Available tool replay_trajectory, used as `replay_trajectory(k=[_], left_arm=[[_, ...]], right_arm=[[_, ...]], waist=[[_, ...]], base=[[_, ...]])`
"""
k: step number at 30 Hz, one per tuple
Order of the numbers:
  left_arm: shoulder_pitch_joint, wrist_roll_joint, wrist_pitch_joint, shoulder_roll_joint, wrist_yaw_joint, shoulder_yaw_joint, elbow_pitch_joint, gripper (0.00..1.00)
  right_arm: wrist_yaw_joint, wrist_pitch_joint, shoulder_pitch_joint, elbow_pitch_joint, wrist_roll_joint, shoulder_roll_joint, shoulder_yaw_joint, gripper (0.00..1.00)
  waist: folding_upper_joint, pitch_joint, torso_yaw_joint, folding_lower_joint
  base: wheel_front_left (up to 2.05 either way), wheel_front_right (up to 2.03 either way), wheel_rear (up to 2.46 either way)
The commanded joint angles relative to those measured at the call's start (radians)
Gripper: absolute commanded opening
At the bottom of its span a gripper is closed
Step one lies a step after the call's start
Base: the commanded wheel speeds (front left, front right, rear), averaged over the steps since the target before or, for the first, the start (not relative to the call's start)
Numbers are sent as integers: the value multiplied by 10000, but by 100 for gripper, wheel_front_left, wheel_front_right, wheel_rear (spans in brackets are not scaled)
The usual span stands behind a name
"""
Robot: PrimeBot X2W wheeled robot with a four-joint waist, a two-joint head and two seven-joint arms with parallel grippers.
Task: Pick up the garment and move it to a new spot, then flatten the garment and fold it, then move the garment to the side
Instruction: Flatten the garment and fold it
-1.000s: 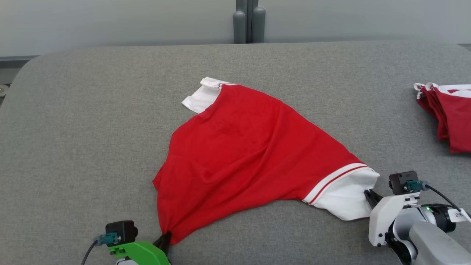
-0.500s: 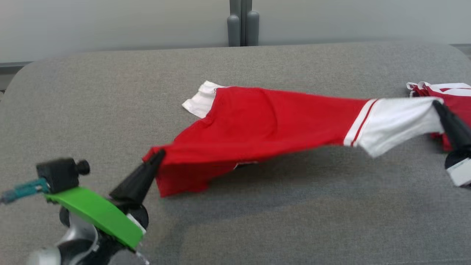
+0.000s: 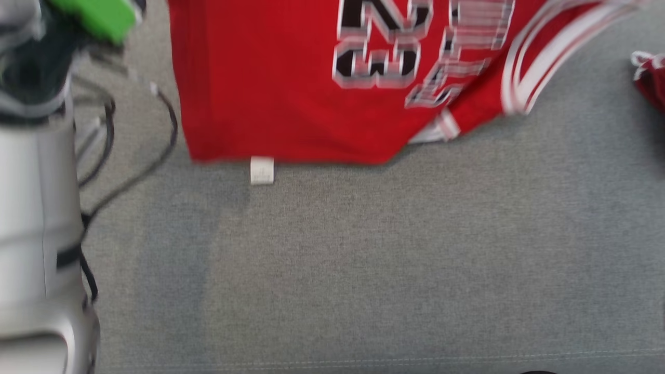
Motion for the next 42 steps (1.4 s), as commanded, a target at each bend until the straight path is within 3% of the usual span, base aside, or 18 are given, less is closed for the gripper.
replay_trajectory(k=[1,4,5,6,9,12,14,15,16,17,19,23,25,30,42], left_arm=[[-1093,475,-457,-149,-47,-104,901,0],[-2946,1393,-1745,-346,-195,-295,2859,0],[-4061,2047,-2906,-362,-357,-425,3836,0],[-4578,2378,-3711,-419,-447,-425,4261,0],[-5644,2803,-5843,-611,-789,-611,5312,0],[-6129,2576,-7508,-712,-943,-807,6144,0],[-5899,2523,-8276,-449,-948,-1719,6247,0],[-5899,2523,-8276,-449,-948,-1719,6247,0],[-5217,2230,-8953,-69,-945,-2838,6279,0],[-5217,2230,-8953,-69,-945,-2838,6279,0],[-4421,1674,-9318,327,-947,-3792,6286,0],[-2402,467,-9737,1426,-936,-5359,6003,0],[-1504,104,-9862,1820,-938,-5855,5871,0],[788,-621,-9935,2338,-937,-5847,5277,0],[6189,-48,-9920,2231,-939,-5430,4134,0]], right_arm=[[3,-209,-1281,758,-863,668,-338,0],[3,-1301,-3640,2481,-2839,2091,-1136,0],[6,-2274,-5094,3369,-3667,2940,-1764,0],[3,-2794,-5765,3693,-3837,3194,-1989,0],[1,-4094,-7033,4642,-3823,3480,-2066,0],[1,-4613,-7543,5288,-2811,3586,-706,0],[1,-4787,-7171,5241,-2295,3537,223,0],[1,-4787,-7171,5241,-2295,3537,223,0],[-2,-4865,-6354,5085,-1878,3482,903,0],[-2,-4865,-6354,5085,-1878,3482,903,0],[1,-4906,-5222,4708,-1602,3550,1618,0],[1,-4903,-2097,3554,-839,3442,2485,0],[1,-4904,-563,3005,-496,3037,2873,0],[1,-4901,2819,1729,726,2306,3474,0],[1,-4901,7702,260,1483,841,4226,0]], waist=[[0,1473,329,-1],[0,1990,157,-1],[0,2316,9,-1],[0,2467,-50,-1],[0,2791,-269,-1],[0,2944,-402,-1],[0,2938,-514,-1],[0,2938,-514,-1],[0,2821,-603,-1],[0,2821,-603,-1],[0,2615,-699,-1],[0,2137,-902,-1],[0,1902,-920,-1],[0,990,-941,-1],[0,-1297,-1096,-1]], base=[[0,0,0],[0,0,0],[0,0,0],[0,0,0],[0,0,0],[0,0,0],[0,0,0],[0,0,0],[0,0,0],[0,0,0],[0,0,0],[0,0,0],[0,0,0],[0,0,0],[0,0,0]])
